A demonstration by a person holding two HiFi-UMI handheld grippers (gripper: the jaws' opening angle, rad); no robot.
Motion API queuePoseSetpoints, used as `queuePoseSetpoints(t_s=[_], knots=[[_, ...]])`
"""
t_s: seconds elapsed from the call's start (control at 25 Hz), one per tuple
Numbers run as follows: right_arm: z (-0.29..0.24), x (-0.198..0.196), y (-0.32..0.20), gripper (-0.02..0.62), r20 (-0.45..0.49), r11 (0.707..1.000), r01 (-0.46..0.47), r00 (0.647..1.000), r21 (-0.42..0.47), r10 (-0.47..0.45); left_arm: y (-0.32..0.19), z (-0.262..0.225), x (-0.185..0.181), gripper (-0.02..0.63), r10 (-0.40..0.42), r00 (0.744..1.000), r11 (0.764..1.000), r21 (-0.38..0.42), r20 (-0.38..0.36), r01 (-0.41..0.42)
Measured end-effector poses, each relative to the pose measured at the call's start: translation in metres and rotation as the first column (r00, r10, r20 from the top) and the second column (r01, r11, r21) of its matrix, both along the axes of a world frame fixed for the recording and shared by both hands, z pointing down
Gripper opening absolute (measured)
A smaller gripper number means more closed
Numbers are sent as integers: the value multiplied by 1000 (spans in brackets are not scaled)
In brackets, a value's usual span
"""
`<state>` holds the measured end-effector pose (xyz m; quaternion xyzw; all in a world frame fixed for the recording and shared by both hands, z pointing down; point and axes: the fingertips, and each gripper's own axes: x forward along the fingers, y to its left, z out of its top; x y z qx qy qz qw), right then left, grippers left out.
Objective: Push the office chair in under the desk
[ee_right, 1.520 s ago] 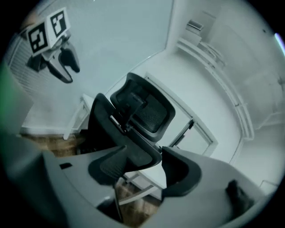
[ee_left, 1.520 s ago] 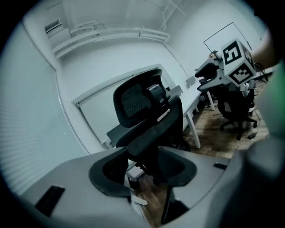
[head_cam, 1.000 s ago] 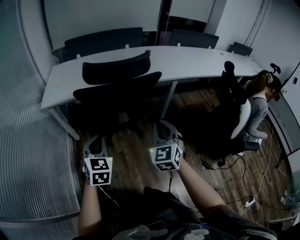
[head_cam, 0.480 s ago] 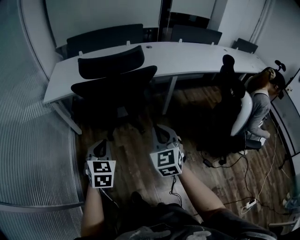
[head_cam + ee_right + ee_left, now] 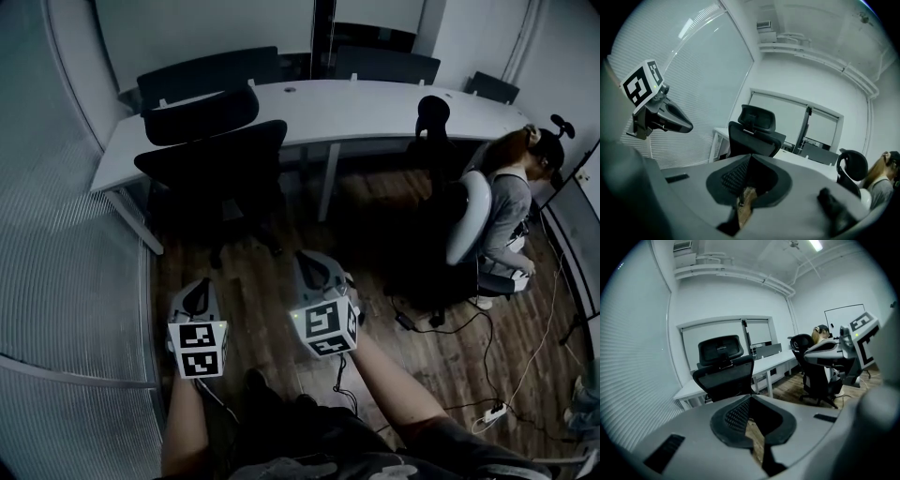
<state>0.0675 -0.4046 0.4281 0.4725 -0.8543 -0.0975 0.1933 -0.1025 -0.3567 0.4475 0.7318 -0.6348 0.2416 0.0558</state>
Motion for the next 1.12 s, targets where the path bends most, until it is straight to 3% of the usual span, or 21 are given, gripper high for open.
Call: queuePoseSetpoints(t_s=[0.36,0.6,1.12], knots=[[-9,19,39,21,14,998,55,998,-6,-55,43,-8,32,14,-39,998,999,4,-50,40],[-8,18,60,21,21,998,65,998,-16,-64,61,-7,41,14,-16,998,1000,3,-60,16],[-20,-13,181,21,22,999,32,999,2,-32,189,-14,2,14,-2,997,1000,30,-77,5]])
